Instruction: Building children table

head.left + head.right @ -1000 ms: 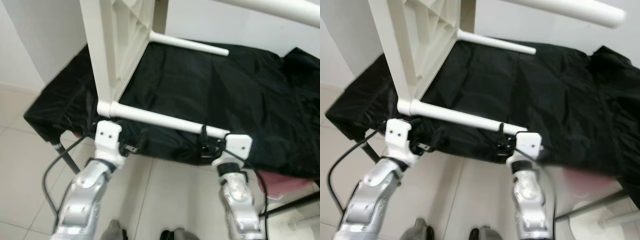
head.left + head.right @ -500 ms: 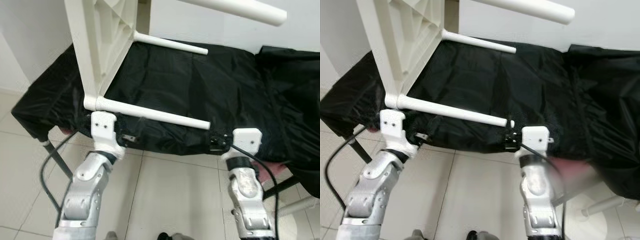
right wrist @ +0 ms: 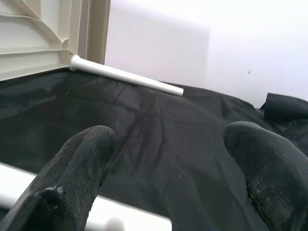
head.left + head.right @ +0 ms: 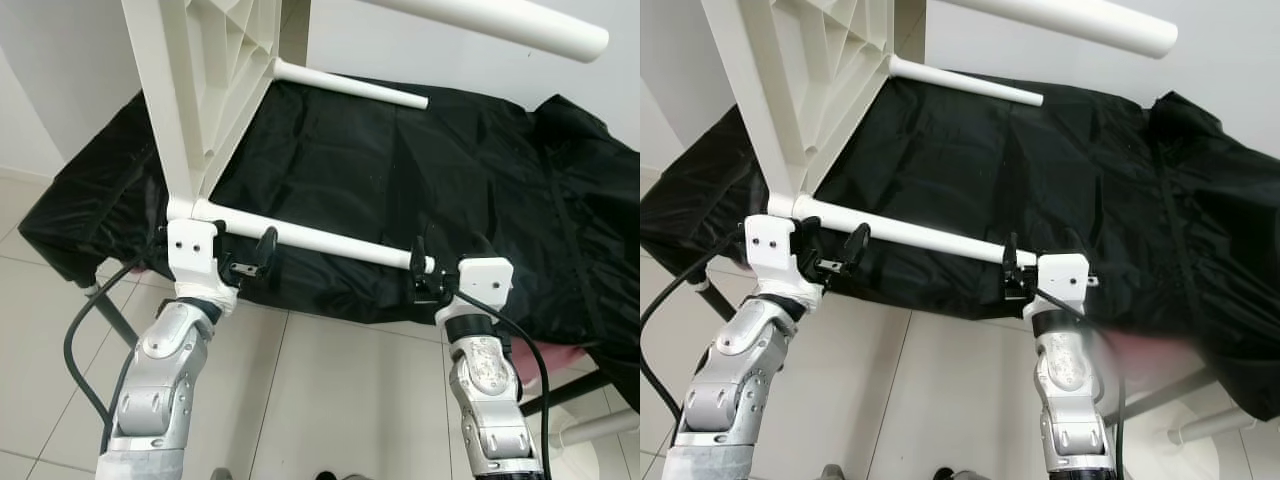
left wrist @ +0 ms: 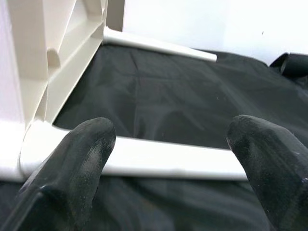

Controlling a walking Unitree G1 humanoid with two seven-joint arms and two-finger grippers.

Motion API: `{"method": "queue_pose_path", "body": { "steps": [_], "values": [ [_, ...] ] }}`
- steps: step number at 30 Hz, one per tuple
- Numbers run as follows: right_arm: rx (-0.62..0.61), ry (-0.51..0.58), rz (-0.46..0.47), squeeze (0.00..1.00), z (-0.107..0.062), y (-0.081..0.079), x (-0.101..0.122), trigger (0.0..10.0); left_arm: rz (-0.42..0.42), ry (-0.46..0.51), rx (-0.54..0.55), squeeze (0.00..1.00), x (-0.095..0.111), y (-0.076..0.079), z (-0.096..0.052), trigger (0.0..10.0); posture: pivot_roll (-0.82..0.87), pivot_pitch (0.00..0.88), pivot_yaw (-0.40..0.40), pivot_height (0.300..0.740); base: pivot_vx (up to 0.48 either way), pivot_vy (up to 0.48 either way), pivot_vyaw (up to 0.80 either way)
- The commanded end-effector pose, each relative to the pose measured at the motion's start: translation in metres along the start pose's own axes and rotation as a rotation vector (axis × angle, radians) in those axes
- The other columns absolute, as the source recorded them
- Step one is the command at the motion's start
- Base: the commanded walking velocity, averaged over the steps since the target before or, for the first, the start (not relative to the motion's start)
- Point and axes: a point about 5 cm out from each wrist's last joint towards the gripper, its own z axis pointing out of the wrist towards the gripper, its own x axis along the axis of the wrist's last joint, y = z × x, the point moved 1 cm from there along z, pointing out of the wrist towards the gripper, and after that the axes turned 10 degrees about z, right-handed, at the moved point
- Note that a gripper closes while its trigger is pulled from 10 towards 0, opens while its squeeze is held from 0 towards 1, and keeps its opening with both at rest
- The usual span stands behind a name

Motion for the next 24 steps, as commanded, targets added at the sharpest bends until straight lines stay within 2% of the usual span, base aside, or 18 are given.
{"method": "queue_pose_path", "body": {
  "steps": [1, 5, 24],
  "values": [
    [-0.007, -0.011, -0.007, 0.00, 0.0001, 0.0025, -0.0030, 10.0, -0.011, -0.011, 0.005, 0.00, -0.0034, -0.0003, 0.0004, 10.0, 0.10, 0.124, -0.073, 0.740, 0.289, 0.000, 0.00],
    [-0.004, -0.014, -0.011, 0.00, 0.0002, 0.0029, -0.0039, 10.0, -0.011, -0.011, 0.007, 0.00, -0.0037, -0.0004, 0.0003, 10.0, 0.10, 0.124, -0.074, 0.740, 0.288, 0.000, 0.00],
    [0.011, -0.025, -0.020, 0.00, -0.0010, 0.0029, -0.0064, 10.0, -0.038, -0.025, 0.019, 0.00, -0.0077, 0.0012, -0.0044, 10.0, 0.10, 0.127, -0.084, 0.740, 0.000, 0.000, 0.00]
  ]
}}
